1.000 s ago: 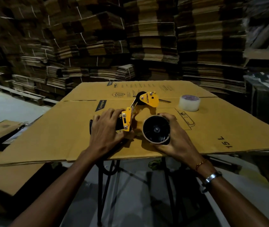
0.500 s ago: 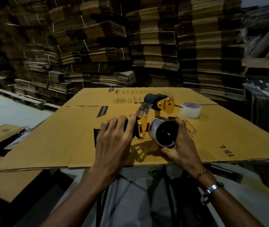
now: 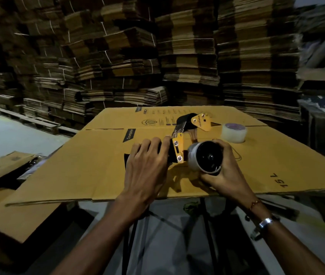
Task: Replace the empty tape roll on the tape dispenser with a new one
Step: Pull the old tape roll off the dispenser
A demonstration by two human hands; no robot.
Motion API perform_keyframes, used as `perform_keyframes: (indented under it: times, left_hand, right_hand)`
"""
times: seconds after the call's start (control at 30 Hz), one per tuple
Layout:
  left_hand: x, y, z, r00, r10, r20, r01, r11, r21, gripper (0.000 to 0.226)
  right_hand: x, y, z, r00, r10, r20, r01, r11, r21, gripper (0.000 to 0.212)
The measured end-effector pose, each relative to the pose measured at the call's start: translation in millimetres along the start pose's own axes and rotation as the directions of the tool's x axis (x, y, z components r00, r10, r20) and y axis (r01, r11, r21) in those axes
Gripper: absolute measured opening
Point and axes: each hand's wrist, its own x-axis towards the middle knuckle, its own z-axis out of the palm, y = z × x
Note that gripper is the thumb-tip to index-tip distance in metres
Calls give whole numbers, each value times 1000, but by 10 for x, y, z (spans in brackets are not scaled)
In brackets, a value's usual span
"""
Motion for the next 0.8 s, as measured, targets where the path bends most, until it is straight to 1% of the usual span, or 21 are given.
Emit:
perform_keyframes:
  times: [0.07,0.13,0.2,0.27,0.37,0.43,0.5,0.57,0.63,0.67,0.73,0.8]
  left_hand:
    - [-3,9,51,1000,-11,5,11,1000,7,69]
    - [-5,0,92,1000,-18,10,18,1000,-10,69]
    - [-1,-34,128,1000,-23,9,23,999,-33,67]
    - [8,-71,136,999,-24,25,26,998,-58,61]
    - [26,-173,119,989,-12,147,46,971,-234,53]
    - [49,-255,99,987,35,156,19,945,-328,51]
    - [85,-317,91,981,76,180,0,920,-392,50]
    - [126,-368,103,956,104,274,34,889,-456,53]
    - [166,-410,97,925,117,362,98,846,-524,55]
    - [183,-426,86,909,124,398,132,820,-557,53]
    - [200,-444,71,884,136,447,180,783,-595,48]
    - [195,-456,76,867,133,480,219,763,-608,49]
  right_hand:
    - [11,0,-28,999,29,20,-29,999,30,100]
    - [9,-30,-58,997,78,28,-80,992,96,105]
    - [8,-85,-86,992,129,7,-128,978,165,107]
    - [4,-133,-108,988,153,-29,-145,970,196,105]
    - [15,-181,-138,985,169,-24,-156,949,276,95]
    - [40,-207,-151,981,192,5,-178,902,394,90]
    - [82,-239,-167,982,189,26,-179,866,466,88]
    - [107,-285,-178,978,205,45,-201,854,480,87]
    - [107,-310,-185,957,273,99,-284,816,504,91]
    - [98,-292,-188,948,295,124,-316,800,511,92]
    - [83,-257,-196,932,328,157,-361,780,512,88]
    - [75,-246,-201,918,354,180,-396,771,499,90]
